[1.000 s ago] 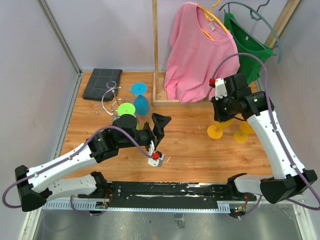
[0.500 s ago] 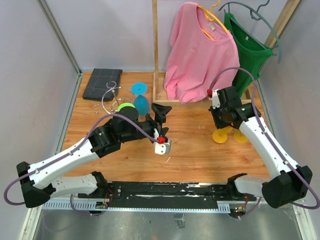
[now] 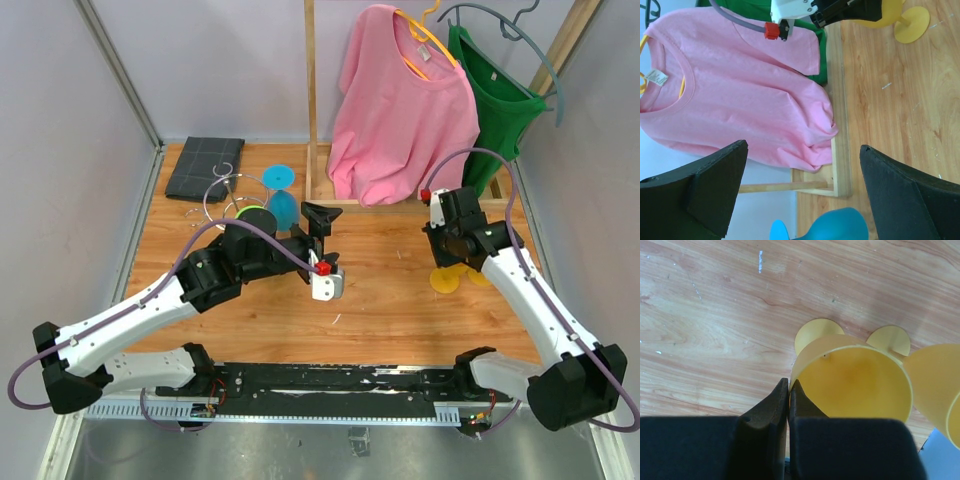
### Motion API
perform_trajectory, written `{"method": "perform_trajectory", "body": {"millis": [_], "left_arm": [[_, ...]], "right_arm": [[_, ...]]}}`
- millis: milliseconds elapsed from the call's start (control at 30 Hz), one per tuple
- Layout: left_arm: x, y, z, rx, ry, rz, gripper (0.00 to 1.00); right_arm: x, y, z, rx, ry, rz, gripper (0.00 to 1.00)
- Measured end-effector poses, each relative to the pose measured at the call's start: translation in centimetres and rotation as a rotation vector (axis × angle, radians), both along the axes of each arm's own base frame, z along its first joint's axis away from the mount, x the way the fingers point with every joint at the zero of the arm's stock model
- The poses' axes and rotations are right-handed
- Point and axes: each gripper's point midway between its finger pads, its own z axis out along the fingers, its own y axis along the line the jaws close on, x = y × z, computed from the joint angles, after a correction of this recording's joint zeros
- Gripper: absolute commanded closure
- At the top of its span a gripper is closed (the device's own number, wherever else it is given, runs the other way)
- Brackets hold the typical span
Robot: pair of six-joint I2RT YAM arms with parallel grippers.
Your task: Take the wine glass off the wine glass rack
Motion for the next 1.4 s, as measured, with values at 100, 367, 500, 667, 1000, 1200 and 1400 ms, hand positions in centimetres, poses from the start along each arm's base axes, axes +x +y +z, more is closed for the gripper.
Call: {"method": "perform_trajectory", "body": {"millis": [100,367,500,667,1000,1200,1400], "left_arm": [[0.0,0.0,0.3,-0.009,0.005,0.006,0.01],[0.0,0.2,0.3,-0.017,0.032,0.021,0.01],[0.0,0.2,0.2,-0.021,0.04,0.024,0.01],[0.3,0.4,0.4,-0.029,0.049,0.046,0.01],[3.1,0.8,8.0,-0.286,0.109,0.213,0.01],[9.0,4.3,13.1,-0.483,0.183,0.416,0.01],[16.8,12.7,16.5,-0.703,0.303,0.676,0.02]], "right_arm": [[-0.1,-0.3,-0.1,-0.002,-0.002,-0.009,0.96],[-0.3,-0.4,0.0,0.004,-0.015,-0.019,0.37],[-0.3,-0.6,0.6,0.007,-0.039,-0.025,0.19],[-0.7,-0.8,1.9,0.012,-0.078,-0.032,0.13],[-0.5,-1.1,13.6,0.099,-0.366,-0.056,0.11],[0.1,-0.3,20.0,0.178,-0.482,-0.045,0.11],[1.7,3.1,21.5,0.34,-0.461,-0.012,0.13]]}}
